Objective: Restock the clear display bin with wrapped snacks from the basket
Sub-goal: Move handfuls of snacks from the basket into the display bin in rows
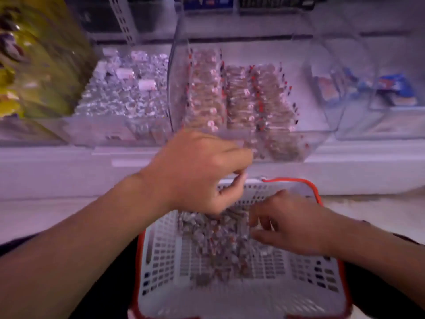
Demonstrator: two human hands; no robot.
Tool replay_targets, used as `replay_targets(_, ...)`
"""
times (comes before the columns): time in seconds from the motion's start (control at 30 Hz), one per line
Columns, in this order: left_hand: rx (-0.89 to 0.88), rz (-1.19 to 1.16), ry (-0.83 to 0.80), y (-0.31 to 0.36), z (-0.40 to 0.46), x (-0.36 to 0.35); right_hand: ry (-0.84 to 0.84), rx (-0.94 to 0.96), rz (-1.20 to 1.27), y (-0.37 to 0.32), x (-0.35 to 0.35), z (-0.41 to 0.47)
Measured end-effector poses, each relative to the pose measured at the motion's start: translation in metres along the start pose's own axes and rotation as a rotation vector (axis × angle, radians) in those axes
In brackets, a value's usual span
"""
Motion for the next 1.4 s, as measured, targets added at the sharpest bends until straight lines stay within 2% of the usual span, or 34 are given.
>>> replay_targets(0.1, 0.189, 0.05, -0.637, -0.003, -0.074, -0.107, -0.441, -0.194, -0.14, 0.066, -0.117, -0.037)
replay_targets(0.13, 0.308, 0.033, -0.825, -0.008, -0.112, -0.137, -0.518, -0.284, -0.152, 0.088, -0.146, -0.05)
replay_targets(0.2, 0.592, -0.038, -1.094, -0.01, -0.19, -0.183, -0.507, -0.497, -0.058, 0.122, -0.189, -0.073)
replay_targets(0.23, 0.763, -0.058, -1.149, -0.01, -0.226, -0.197, -0.455, -0.595, 0.028, 0.133, -0.207, -0.081)
replay_targets(0.3, 1.045, -0.095, -1.155, -0.005, -0.282, -0.219, -0.359, -0.739, 0.158, 0.147, -0.238, -0.09)
replay_targets(0.43, 1.362, -0.162, -1.315, 0.017, -0.361, -0.253, -0.257, -0.9, 0.27, 0.175, -0.274, -0.081)
replay_targets(0.57, 1.36, -0.16, -1.36, 0.027, -0.397, -0.286, -0.199, -1.044, 0.348, 0.206, -0.299, -0.066)
replay_targets(0.67, 1.396, -0.277, -1.273, 0.037, -0.395, -0.308, -0.255, -1.017, 0.218, 0.208, -0.319, -0.057)
replay_targets(0.7, 1.307, -0.308, -1.284, 0.042, -0.387, -0.315, -0.236, -1.011, 0.189, 0.206, -0.323, -0.056)
replay_targets(0.73, 1.411, -0.371, -1.188, 0.044, -0.384, -0.321, -0.177, -0.991, 0.145, 0.203, -0.325, -0.053)
replay_targets(0.77, 1.596, -0.476, -1.034, 0.046, -0.387, -0.33, -0.112, -0.95, 0.087, 0.199, -0.325, -0.05)
replay_targets(0.8, 1.722, -0.481, -0.945, 0.043, -0.392, -0.335, -0.066, -0.906, 0.03, 0.191, -0.326, -0.047)
replay_targets(0.87, 1.578, -0.298, -1.028, 0.038, -0.392, -0.332, -0.035, -0.888, -0.001, 0.181, -0.332, -0.046)
replay_targets(0.9, 1.645, -0.228, -0.928, 0.033, -0.392, -0.332, -0.031, -0.889, 0.015, 0.178, -0.335, -0.045)
replay_targets(0.97, 1.722, -0.229, -0.836, 0.03, -0.395, -0.331, -0.045, -0.89, 0.098, 0.175, -0.339, -0.042)
replay_targets(1.1, 1.767, -0.27, -0.862, 0.031, -0.396, -0.339, -0.074, -0.948, 0.303, 0.178, -0.343, -0.04)
replay_targets(1.17, 1.799, -0.294, -0.862, 0.034, -0.397, -0.341, -0.101, -0.974, 0.321, 0.179, -0.346, -0.04)
replay_targets(1.3, 1.842, -0.535, -0.888, 0.048, -0.393, -0.355, -0.149, -1.126, 0.629, 0.178, -0.355, -0.05)
replay_targets(1.33, 1.857, -0.604, -0.859, 0.05, -0.39, -0.358, -0.164, -1.127, 0.665, 0.178, -0.354, -0.05)
replay_targets(1.4, 1.918, -0.666, -0.783, 0.05, -0.389, -0.359, -0.178, -1.243, 0.856, 0.173, -0.355, -0.058)
Point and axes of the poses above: each hand's wrist, its own z-axis towards the middle knuckle, its own x-axis out of the back of the hand, y = z × x, the point moved 8 cm from there along z, towards the middle knuckle, and after that the axes turned 11 degrees about y, right-handed, at the moved point
